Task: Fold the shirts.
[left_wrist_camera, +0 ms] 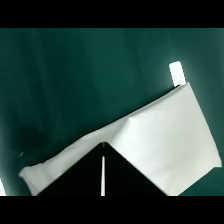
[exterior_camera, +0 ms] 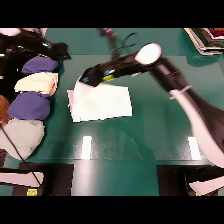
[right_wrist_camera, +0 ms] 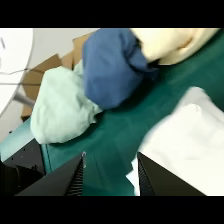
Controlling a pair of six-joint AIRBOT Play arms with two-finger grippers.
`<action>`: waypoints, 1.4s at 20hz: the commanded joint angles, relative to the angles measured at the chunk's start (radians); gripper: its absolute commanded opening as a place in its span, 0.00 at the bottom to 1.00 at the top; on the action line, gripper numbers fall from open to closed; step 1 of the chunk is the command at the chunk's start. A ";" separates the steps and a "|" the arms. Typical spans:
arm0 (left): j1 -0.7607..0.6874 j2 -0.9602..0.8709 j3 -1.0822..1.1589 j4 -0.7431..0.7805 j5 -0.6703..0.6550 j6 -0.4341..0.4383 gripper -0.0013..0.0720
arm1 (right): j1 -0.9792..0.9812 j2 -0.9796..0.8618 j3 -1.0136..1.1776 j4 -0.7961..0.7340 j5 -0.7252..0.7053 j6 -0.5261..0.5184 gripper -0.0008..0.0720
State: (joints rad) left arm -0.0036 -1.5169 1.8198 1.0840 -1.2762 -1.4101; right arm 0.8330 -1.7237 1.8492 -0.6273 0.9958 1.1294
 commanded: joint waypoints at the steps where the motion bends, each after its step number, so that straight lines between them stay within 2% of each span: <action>1: 0.101 0.087 0.001 0.016 -0.030 0.005 0.04 | 0.064 -0.125 0.132 0.011 0.022 -0.064 0.54; 4: 0.112 0.097 0.001 0.016 -0.062 0.018 0.05 | -0.023 -0.100 0.147 -0.153 0.184 0.043 0.52; 7: 0.112 0.097 -0.003 0.016 -0.097 0.031 0.05 | -0.165 -0.040 0.042 -0.344 0.324 0.150 0.52; 11: 0.112 0.096 -0.003 0.016 -0.096 0.031 0.04 | -0.377 0.032 -0.194 -0.376 0.346 0.261 0.52; 13: 0.112 0.096 -0.003 0.016 -0.095 0.031 0.05 | -0.460 0.055 -0.308 -0.350 0.309 0.274 0.54; 14: 0.112 0.096 -0.003 0.016 -0.095 0.031 0.05 | -0.487 0.060 -0.361 -0.326 0.283 0.274 0.69; 15: 0.112 0.096 -0.003 0.015 -0.092 0.031 0.05 | -0.509 0.057 -0.407 -0.299 0.257 0.274 0.92; 16: 0.112 0.096 -0.003 0.015 -0.092 0.031 0.05 | -0.521 0.048 -0.442 -0.276 0.238 0.274 0.96; 20: 0.112 0.096 -0.003 0.015 -0.085 0.031 0.05 | -0.503 -0.030 -0.517 -0.126 0.179 0.270 0.94; 22: 0.112 0.096 -0.003 0.014 -0.085 0.031 0.05 | -0.462 -0.084 -0.495 -0.077 0.176 0.263 0.81; 27: 0.109 0.096 -0.005 0.011 -0.086 0.030 0.05 | -0.327 -0.205 -0.362 0.034 0.172 0.238 0.79; 28: 0.103 0.096 -0.005 0.008 -0.087 0.030 0.05 | -0.306 -0.220 -0.334 0.030 0.166 0.233 0.68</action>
State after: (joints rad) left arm 0.1062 -1.4220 1.8156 1.0966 -1.3628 -1.3796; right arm 0.4644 -1.8862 1.4513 -0.6411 1.1755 1.3758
